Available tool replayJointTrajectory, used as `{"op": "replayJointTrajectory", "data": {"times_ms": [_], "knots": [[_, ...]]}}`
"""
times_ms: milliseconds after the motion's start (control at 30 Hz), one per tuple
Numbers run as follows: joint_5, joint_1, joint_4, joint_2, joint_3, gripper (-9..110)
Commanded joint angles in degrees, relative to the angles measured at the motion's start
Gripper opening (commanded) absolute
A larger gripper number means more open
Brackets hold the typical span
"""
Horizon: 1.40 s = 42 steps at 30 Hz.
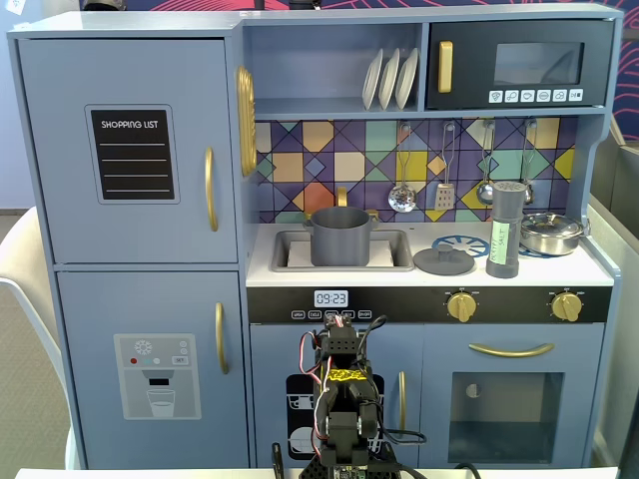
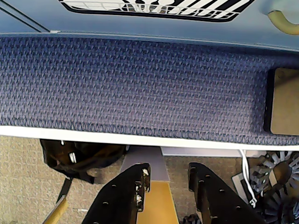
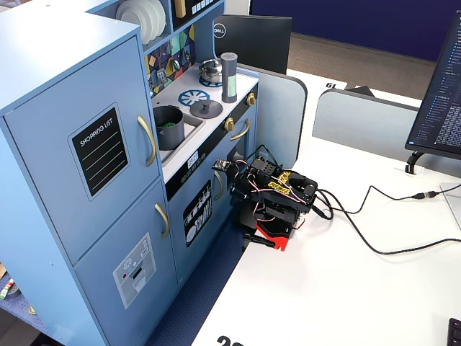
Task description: Put salt in the gray recipient
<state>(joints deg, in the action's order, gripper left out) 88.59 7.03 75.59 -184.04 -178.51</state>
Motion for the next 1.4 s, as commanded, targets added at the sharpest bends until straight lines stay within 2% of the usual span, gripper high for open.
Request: {"op": "replayJointTrajectory", "data": {"times_ms": [0,100,267,400,500,567,700,833,1033,1367], "knots": [[0.70,4.83,-1.85,3.52,10.28,0],[-2.72,13.10,-4.31,9.05,21.71,0],[-2.02,29.97,-12.92,16.70,39.29,0],[-2.11,39.02,-29.71,22.24,45.44,1],[-2.37,43.42,-46.85,26.37,45.62,9],[-2.90,45.00,-54.76,29.71,45.97,16],[-4.48,46.85,-66.97,35.24,46.14,37],[-5.27,47.81,-74.79,41.84,47.99,53],[-7.56,47.37,-80.16,52.29,54.32,57],[-6.86,47.55,-88.42,72.51,67.06,54]]}}
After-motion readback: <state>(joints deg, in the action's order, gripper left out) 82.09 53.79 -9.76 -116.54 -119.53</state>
